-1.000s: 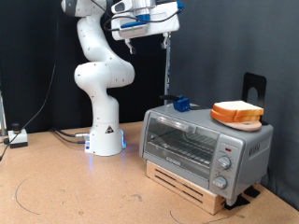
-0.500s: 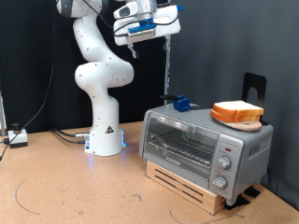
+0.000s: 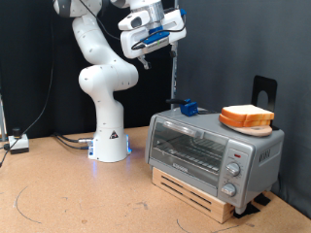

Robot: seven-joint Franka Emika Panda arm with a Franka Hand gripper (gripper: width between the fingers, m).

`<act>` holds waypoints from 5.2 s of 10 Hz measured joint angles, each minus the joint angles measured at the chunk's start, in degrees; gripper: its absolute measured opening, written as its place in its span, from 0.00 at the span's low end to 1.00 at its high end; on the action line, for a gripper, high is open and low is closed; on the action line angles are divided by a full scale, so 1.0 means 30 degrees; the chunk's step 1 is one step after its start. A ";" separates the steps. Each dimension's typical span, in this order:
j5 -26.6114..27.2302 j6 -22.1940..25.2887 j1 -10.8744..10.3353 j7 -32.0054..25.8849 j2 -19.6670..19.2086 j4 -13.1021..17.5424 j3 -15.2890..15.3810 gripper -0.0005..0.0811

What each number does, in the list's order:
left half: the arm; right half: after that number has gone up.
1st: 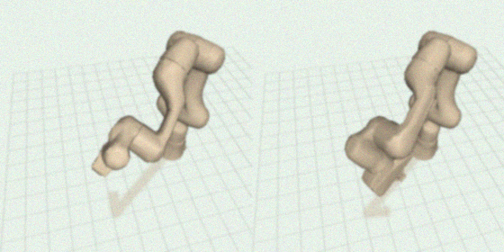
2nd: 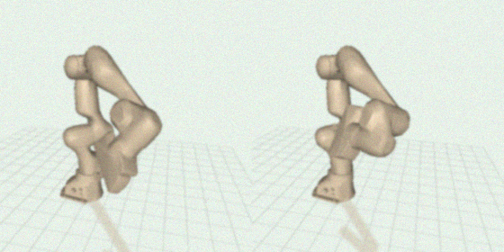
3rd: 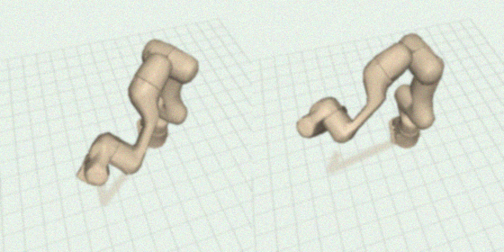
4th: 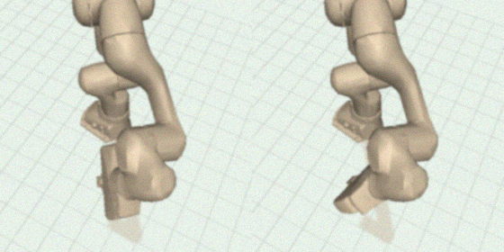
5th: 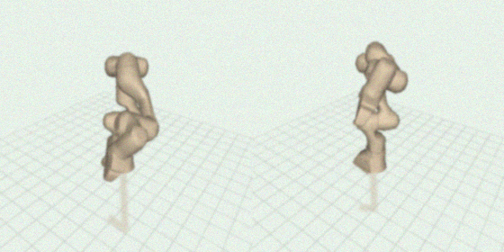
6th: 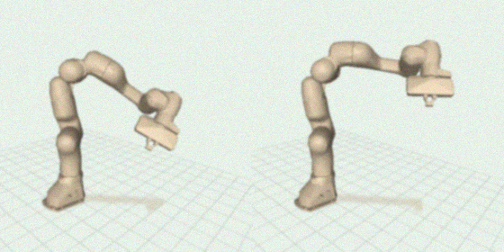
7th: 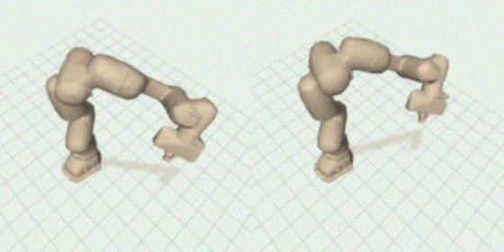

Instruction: Make a piece of toast with the oven

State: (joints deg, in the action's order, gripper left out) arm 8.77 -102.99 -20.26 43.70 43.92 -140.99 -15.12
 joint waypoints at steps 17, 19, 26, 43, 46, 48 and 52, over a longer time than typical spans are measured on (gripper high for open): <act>0.3700 -0.4520 -0.0932 -0.4064 -0.4466 -0.2110 -0.0545 0.99; 0.3978 -0.4273 -0.0926 -0.5006 -0.4666 -0.2395 -0.1015 0.99; 0.2460 -0.6847 -0.0545 -0.6162 -0.7417 -0.4264 -0.1028 0.99; -0.0475 -0.9711 0.2045 -0.4275 -1.1411 -0.3015 -0.1049 0.99; 0.0828 -1.0103 0.2078 -0.5402 -1.2269 -0.2354 -0.1201 0.99; 0.2303 -0.9928 0.2079 -0.6811 -1.2297 -0.1864 -0.1276 0.99; 0.2156 -0.9417 0.2106 -0.6879 -1.2310 -0.1325 -0.1311 0.99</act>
State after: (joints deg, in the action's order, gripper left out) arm 15.24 -131.24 -13.94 23.07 6.99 -144.97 -19.06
